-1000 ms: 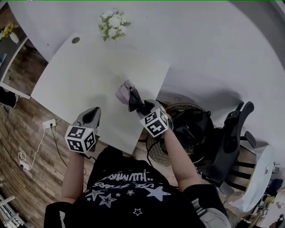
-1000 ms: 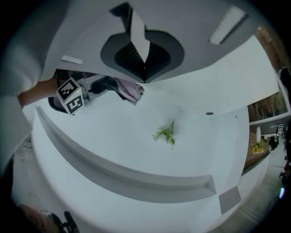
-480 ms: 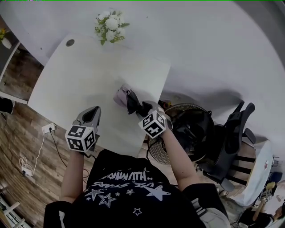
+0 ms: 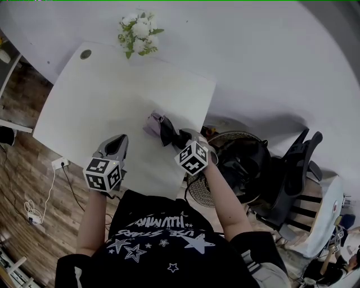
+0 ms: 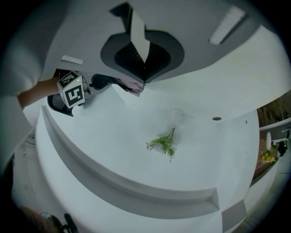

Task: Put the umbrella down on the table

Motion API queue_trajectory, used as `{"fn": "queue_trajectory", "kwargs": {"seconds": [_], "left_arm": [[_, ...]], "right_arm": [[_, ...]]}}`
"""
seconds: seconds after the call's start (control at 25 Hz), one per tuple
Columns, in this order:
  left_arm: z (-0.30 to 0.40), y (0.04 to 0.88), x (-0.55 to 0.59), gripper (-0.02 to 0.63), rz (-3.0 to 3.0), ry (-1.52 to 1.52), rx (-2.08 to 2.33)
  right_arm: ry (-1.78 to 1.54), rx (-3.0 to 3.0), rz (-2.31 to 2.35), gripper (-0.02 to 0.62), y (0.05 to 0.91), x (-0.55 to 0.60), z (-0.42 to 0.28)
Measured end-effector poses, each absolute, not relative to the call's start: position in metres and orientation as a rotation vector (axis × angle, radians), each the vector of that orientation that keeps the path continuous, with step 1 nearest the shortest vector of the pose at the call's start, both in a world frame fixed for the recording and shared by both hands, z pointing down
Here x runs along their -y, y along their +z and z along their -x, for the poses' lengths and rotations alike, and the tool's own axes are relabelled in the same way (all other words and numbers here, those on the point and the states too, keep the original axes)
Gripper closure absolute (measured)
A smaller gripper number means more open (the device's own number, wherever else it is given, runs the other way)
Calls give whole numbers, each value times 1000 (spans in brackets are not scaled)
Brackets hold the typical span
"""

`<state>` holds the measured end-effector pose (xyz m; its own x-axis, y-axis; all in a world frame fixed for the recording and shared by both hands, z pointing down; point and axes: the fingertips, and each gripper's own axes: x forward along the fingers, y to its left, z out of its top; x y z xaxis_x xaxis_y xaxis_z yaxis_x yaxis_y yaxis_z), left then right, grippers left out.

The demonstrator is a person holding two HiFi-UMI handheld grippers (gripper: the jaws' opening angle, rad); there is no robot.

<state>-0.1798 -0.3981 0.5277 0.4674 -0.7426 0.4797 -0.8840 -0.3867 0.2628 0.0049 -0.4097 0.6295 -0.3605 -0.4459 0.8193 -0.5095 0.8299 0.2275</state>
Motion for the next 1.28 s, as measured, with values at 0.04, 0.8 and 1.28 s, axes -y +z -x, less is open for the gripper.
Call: {"fn": "queue_trajectory", "kwargs": {"seconds": [0.04, 0.8, 1.28], "left_arm": [[180, 528, 399, 603, -2236, 393, 1349], [188, 535, 404, 603, -2229, 400, 1334], [181, 524, 391, 603, -2252, 377, 1359]], "right_arm": [[80, 2004, -702, 359, 631, 410, -5], [47, 2047, -715, 345, 637, 415, 2], [17, 2071, -781, 321, 620, 416, 2]]}}
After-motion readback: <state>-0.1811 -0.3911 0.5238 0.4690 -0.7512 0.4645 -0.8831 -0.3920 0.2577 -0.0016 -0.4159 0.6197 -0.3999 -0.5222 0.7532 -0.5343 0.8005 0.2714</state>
